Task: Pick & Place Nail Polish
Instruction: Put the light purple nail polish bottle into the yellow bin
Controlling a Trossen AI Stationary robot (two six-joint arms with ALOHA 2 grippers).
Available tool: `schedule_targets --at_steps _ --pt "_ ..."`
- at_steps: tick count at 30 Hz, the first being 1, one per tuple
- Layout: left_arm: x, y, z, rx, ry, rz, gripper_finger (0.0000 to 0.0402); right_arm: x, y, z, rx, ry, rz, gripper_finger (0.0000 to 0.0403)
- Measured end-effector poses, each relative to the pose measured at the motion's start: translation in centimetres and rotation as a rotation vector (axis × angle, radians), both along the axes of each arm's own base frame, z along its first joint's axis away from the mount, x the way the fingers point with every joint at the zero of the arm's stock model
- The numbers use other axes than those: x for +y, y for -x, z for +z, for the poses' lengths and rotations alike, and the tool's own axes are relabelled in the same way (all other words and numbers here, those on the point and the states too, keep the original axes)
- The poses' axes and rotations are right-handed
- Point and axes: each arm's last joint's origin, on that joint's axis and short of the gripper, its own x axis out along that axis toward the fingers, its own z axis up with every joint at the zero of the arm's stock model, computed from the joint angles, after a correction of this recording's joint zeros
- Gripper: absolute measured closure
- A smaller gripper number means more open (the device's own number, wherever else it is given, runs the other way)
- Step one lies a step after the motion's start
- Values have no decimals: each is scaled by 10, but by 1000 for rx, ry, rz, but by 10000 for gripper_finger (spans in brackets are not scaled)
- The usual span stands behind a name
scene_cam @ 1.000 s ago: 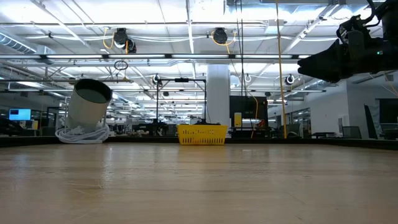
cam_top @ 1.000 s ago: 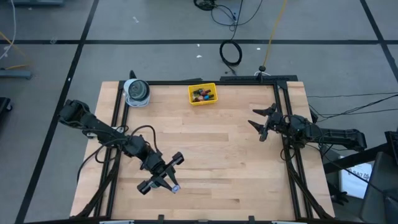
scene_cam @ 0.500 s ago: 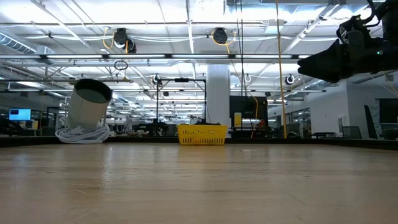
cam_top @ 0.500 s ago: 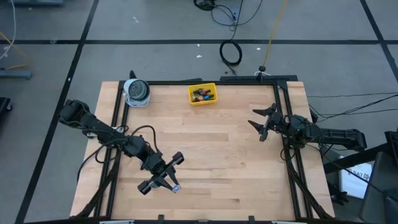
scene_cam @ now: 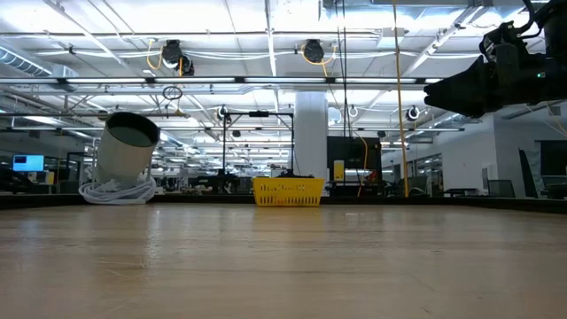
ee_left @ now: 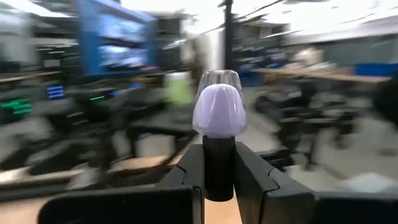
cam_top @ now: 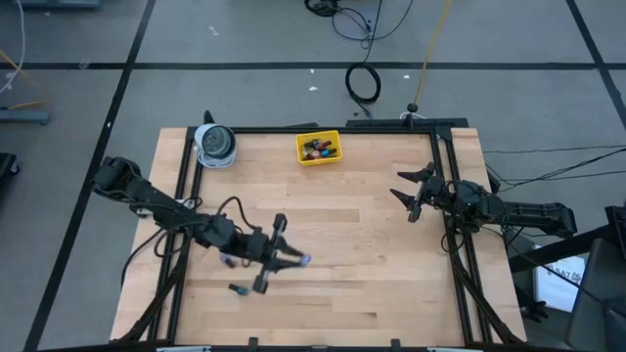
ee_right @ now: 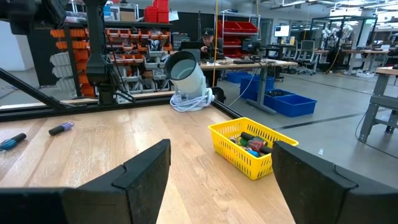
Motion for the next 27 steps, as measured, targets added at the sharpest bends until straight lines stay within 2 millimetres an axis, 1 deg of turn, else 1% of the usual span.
schedule_targets --at_steps 2,5,11,15,19,23,27 --pt "5 -2 -3 29 -9 92 364 0 0 0 0 0 0 135" --pt "13 -6 -8 89 -8 184 364 0 0 0 0 0 0 135" --pt "31 -12 -16 166 9 311 364 0 0 0 0 0 0 135" --pt "50 -18 -17 178 -4 380 364 0 0 0 0 0 0 135" --pt "80 -24 -24 250 0 483 364 0 0 0 0 0 0 135" --pt "118 -26 -33 338 43 607 364 0 0 0 0 0 0 135" --pt "158 -25 -36 368 104 710 364 0 0 0 0 0 0 135"
